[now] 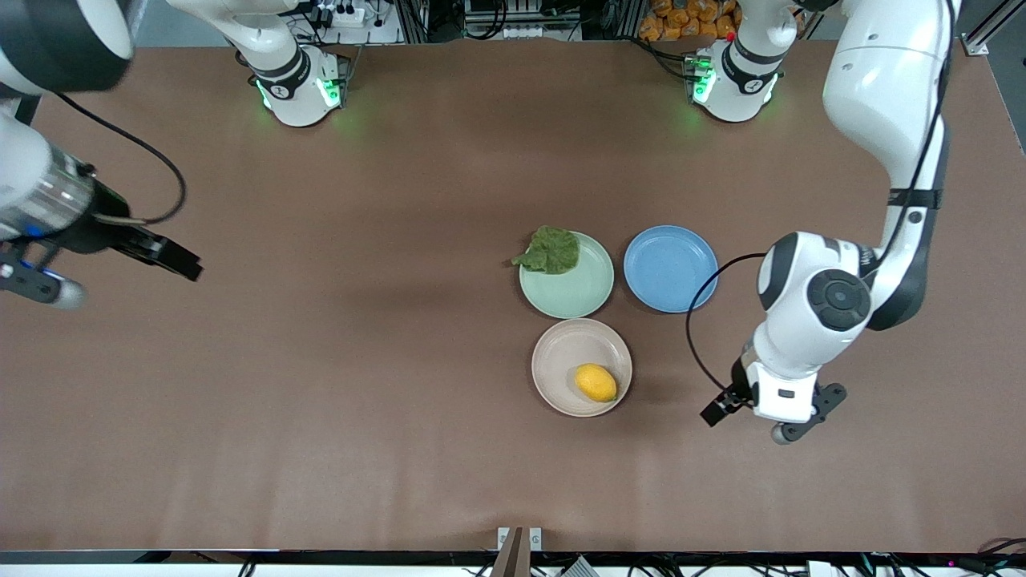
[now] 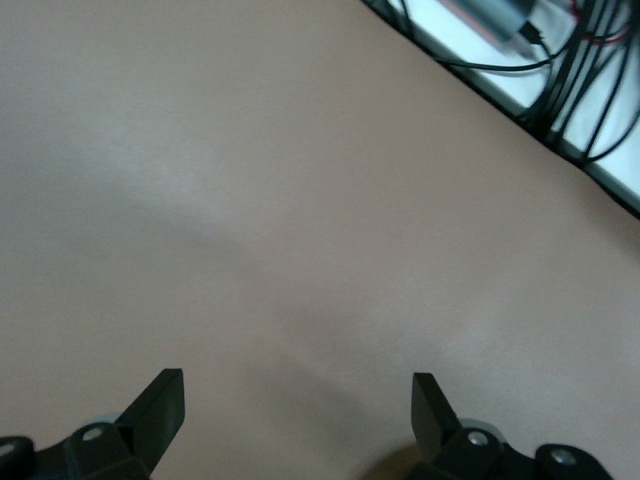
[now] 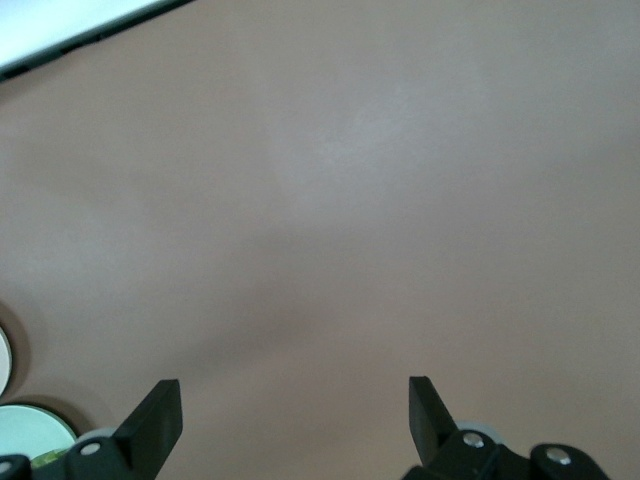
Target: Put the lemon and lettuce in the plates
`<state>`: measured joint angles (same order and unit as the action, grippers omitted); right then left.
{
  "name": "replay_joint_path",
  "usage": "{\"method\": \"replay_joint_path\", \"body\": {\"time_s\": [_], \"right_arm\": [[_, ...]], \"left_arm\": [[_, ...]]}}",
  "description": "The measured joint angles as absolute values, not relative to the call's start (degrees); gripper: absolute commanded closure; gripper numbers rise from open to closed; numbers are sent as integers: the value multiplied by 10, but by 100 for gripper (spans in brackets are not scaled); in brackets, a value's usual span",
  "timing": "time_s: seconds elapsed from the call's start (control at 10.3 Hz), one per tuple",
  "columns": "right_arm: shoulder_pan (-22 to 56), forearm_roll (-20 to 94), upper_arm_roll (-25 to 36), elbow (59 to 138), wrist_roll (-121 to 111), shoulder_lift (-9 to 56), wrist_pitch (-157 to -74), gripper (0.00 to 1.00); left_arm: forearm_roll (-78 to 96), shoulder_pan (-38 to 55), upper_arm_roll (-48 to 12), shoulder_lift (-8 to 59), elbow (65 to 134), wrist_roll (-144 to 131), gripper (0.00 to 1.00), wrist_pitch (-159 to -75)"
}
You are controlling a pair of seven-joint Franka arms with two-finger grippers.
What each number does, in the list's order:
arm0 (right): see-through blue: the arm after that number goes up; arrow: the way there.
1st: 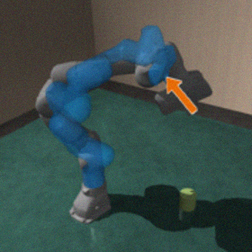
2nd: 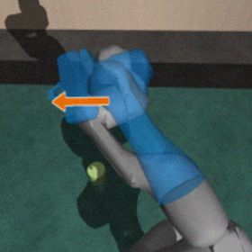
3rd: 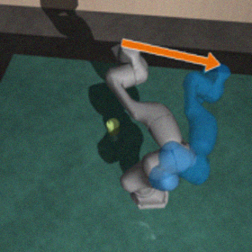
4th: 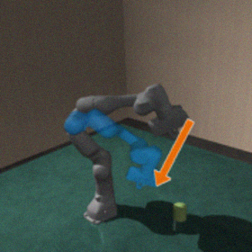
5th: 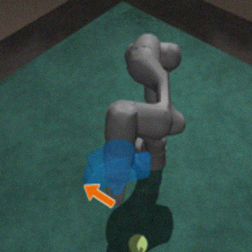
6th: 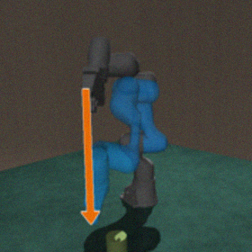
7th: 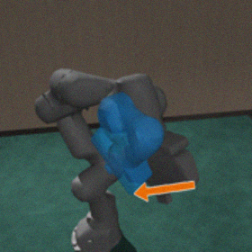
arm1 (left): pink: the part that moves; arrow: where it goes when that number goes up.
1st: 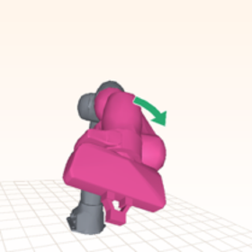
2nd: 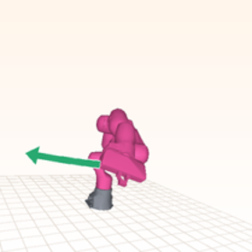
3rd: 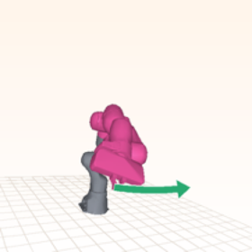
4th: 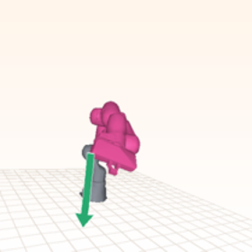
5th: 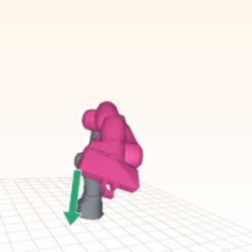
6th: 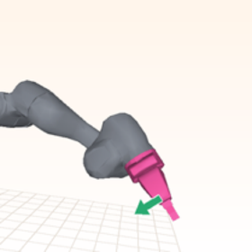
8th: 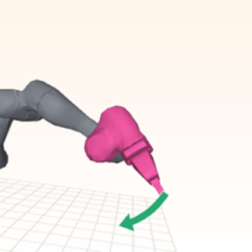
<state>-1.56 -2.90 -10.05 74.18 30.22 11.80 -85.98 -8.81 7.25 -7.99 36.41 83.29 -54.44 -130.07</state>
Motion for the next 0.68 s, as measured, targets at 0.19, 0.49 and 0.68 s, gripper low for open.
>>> {"method": "replay_joint_path", "body": {"time_s": [0.19,0.49,0.68], "right_arm": [[-43,-29,-100,728,248,114,-853,0],[-77,-29,-100,727,176,115,-853,0],[-76,-37,-109,726,163,112,-853,0]], "left_arm": [[-88,54,-82,341,873,-560,0,-1285],[-80,-7,-108,231,1012,-510,0,-1282],[-26,-12,-103,122,1110,-414,0,-1279]]}}
